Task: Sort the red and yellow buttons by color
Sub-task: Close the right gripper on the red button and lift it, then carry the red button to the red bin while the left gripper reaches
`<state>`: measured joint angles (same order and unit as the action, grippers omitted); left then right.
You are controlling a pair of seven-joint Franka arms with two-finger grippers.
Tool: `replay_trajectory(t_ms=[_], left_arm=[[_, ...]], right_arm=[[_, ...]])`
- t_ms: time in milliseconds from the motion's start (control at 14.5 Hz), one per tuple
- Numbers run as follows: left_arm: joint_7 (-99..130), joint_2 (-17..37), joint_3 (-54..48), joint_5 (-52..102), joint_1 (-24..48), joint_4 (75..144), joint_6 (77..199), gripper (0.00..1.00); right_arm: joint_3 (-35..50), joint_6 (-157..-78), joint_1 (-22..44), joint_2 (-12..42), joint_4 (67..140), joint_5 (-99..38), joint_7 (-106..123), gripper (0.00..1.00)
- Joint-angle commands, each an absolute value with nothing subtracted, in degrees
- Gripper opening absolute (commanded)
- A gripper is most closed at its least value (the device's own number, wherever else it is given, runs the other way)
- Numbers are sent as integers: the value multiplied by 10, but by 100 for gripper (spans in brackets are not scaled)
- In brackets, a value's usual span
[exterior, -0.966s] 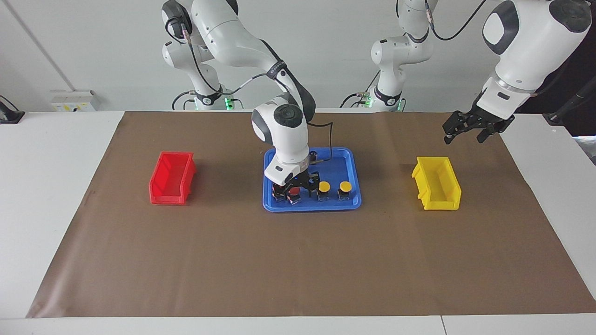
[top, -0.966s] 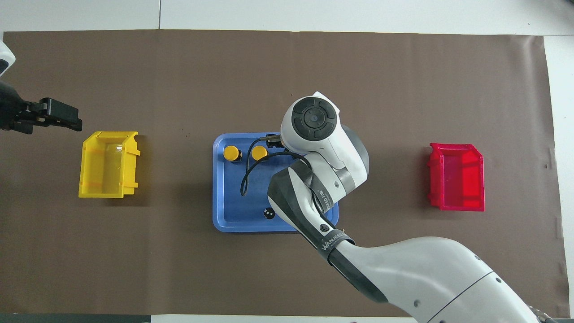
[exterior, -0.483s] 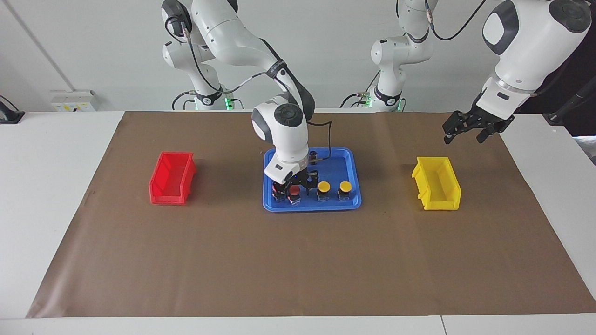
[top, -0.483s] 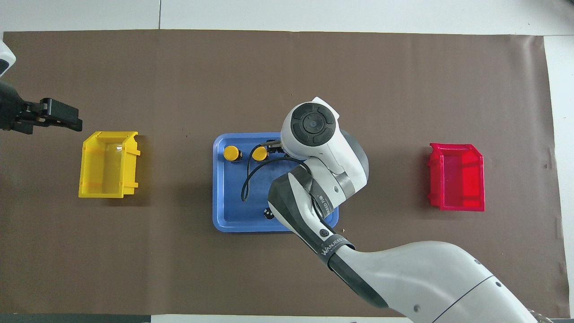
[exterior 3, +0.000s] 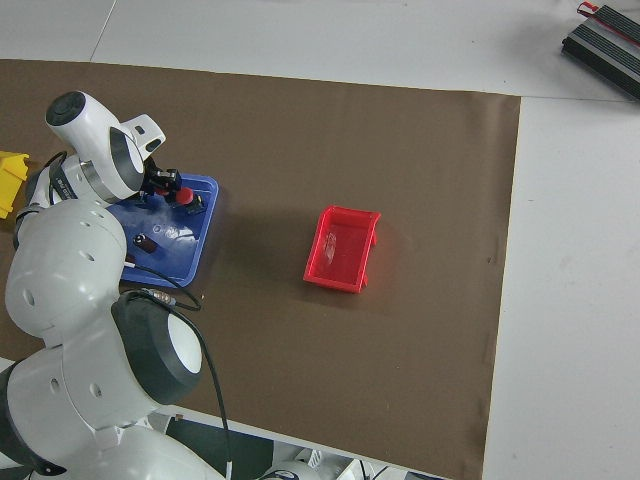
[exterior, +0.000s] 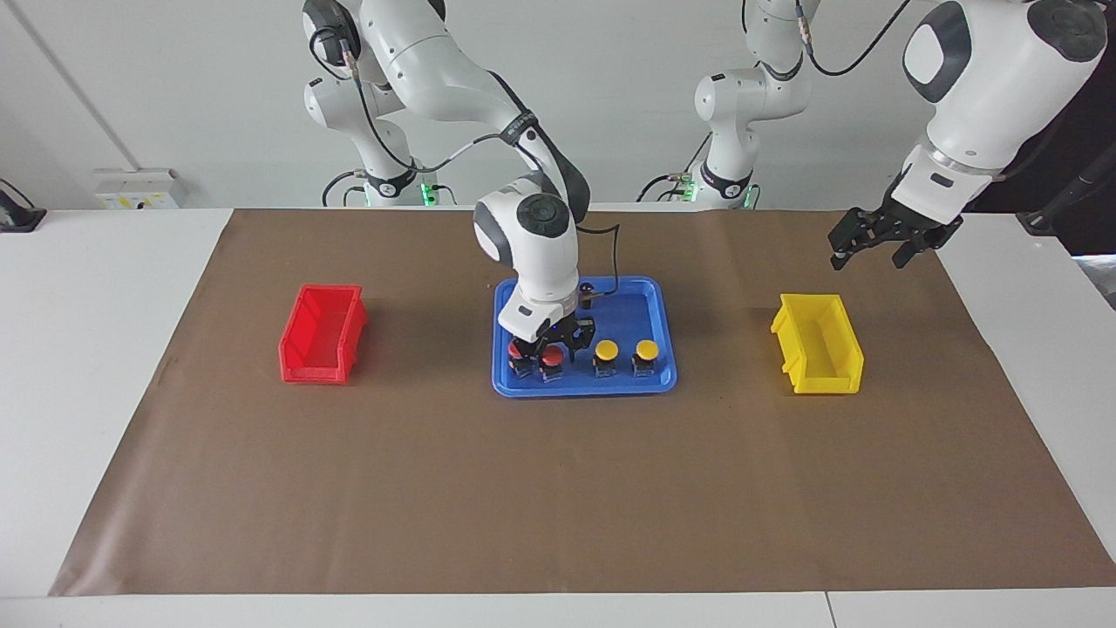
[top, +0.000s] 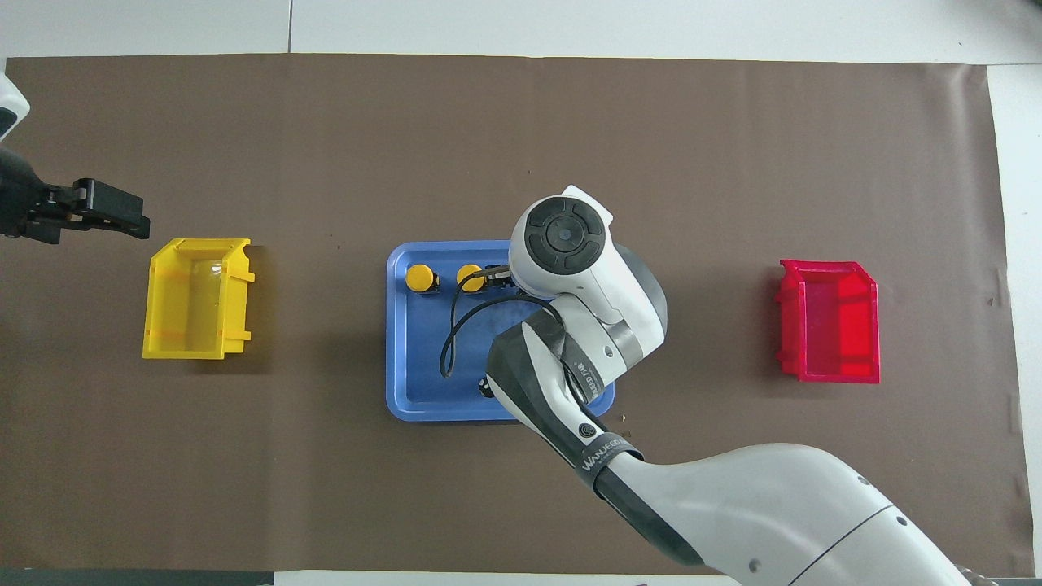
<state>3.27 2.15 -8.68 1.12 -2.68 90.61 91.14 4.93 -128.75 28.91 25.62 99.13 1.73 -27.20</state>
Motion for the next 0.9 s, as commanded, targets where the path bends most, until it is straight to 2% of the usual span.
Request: replay_trajectory(t_ms=[0, 69, 207, 345, 414, 621, 828], left_arm=[[27, 9, -88, 2, -25, 918, 904, 99], [28, 9, -90, 3, -24, 918, 904, 99], [32, 10, -91, 5, -1, 911, 905, 96], [64, 7, -91, 7, 52, 919, 925, 82], [113, 8, -92, 8, 84, 930, 950, 78], [189, 26, -93, 10, 174, 949, 1005, 68], [190, 49, -93, 10, 193, 977, 1035, 67]], right_arm=[[52, -1296, 283, 239, 1012, 23, -258, 18], [51, -1291, 283, 239, 1007, 23, -258, 10], [51, -1271, 280, 241, 978, 18, -259, 10], [51, -1213, 274, 241, 924, 18, -258, 10], [50, -1191, 263, 237, 908, 18, -258, 10], [50, -1138, 209, 176, 911, 18, -211, 10], [50, -1065, 130, 111, 939, 14, -98, 11]])
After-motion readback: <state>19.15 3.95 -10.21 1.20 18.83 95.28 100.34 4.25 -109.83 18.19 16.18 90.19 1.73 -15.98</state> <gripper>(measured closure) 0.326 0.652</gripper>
